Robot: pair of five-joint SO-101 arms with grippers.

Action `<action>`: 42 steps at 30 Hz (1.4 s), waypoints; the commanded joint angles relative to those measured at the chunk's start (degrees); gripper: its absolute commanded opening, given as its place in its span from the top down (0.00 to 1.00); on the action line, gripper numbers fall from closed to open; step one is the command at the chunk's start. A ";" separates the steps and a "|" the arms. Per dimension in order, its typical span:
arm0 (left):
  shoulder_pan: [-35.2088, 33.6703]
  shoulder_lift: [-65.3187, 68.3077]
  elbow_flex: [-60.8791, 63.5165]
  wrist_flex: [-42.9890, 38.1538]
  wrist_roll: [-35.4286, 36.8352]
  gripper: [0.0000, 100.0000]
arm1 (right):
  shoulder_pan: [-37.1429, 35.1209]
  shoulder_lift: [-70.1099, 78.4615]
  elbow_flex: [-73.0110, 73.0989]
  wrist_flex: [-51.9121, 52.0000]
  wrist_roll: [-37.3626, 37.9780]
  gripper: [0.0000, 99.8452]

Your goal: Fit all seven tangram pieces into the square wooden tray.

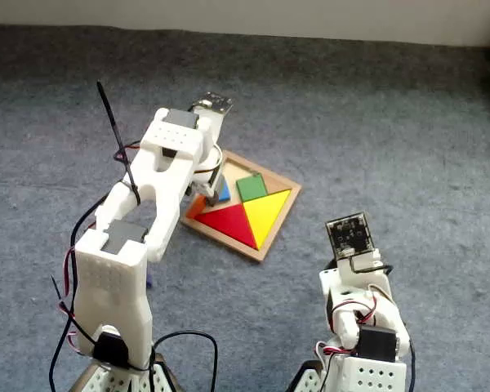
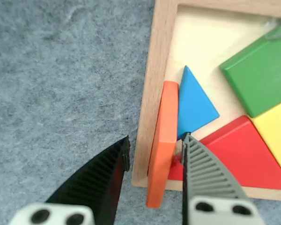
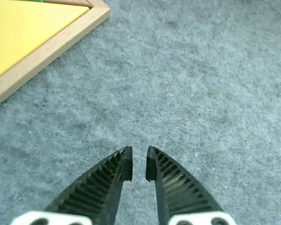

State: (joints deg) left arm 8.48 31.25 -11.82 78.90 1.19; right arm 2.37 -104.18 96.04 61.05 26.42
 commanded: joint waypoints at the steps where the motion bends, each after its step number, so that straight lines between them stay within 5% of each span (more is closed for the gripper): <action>1: -0.75 -2.77 -1.36 -0.09 -0.26 0.87 | 0.75 -0.66 7.25 -1.19 -0.18 0.93; 11: -0.75 -3.12 -1.45 -0.18 0.00 0.92 | 0.75 -0.66 7.25 -1.19 -0.18 0.93; 18: -2.59 -2.77 -1.45 -0.18 0.09 0.81 | 0.84 -0.66 7.25 -1.19 -0.18 0.93; 30: -0.48 -3.12 -1.45 -2.99 4.92 0.95 | 0.84 -0.66 7.25 -1.19 -0.18 0.93; 42: 5.49 -2.68 -1.10 -6.68 5.27 0.95 | 0.84 -0.66 7.25 -1.19 -0.18 0.93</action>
State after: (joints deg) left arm 12.09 31.34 -11.74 73.98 5.93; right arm 2.55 -104.18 96.04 61.05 26.42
